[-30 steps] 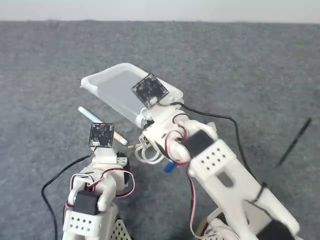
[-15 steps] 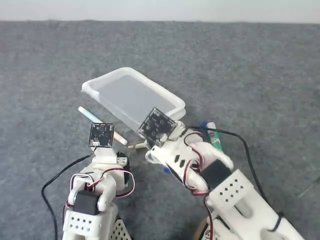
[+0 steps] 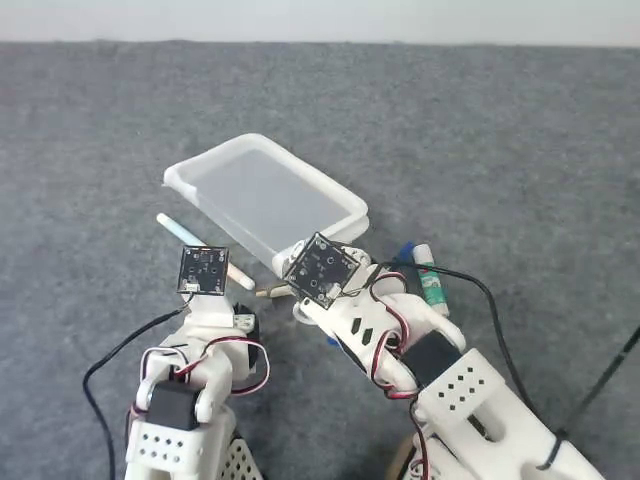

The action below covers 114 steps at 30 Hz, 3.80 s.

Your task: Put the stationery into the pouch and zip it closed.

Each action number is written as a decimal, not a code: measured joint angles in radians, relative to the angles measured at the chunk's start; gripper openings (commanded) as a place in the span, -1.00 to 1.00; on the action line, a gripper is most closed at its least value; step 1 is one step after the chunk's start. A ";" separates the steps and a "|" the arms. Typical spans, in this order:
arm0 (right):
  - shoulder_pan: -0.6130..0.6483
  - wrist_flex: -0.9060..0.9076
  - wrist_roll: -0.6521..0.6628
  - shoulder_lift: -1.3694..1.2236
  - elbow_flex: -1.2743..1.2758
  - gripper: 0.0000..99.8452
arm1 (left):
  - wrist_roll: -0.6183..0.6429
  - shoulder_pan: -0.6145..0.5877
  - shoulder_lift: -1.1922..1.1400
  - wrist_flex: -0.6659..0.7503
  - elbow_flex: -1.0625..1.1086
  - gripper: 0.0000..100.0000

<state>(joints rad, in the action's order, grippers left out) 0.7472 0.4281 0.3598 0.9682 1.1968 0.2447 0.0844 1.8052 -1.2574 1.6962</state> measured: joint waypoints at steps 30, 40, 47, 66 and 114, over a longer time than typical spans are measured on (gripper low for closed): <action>-0.018 -0.015 0.000 0.000 0.003 -0.99 | -0.252 0.000 0.000 0.120 -0.224 -0.49; -0.018 -0.015 0.000 0.000 0.003 -0.99 | -0.110 0.000 0.000 0.190 -0.201 -0.48; -0.018 -0.015 0.000 0.000 0.003 -0.99 | -0.109 0.002 0.000 0.259 -0.149 -0.48; -0.020 -0.015 0.000 0.006 0.006 -0.99 | -0.138 -0.018 0.000 0.384 -0.037 -0.77; -0.235 0.193 -0.018 0.097 -0.052 -0.99 | -0.183 -0.307 0.002 0.238 -0.150 -0.98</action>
<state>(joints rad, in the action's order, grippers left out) 0.5125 0.6214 0.3414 1.0648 1.1446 0.0621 -0.2225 1.8067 -1.0196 1.5459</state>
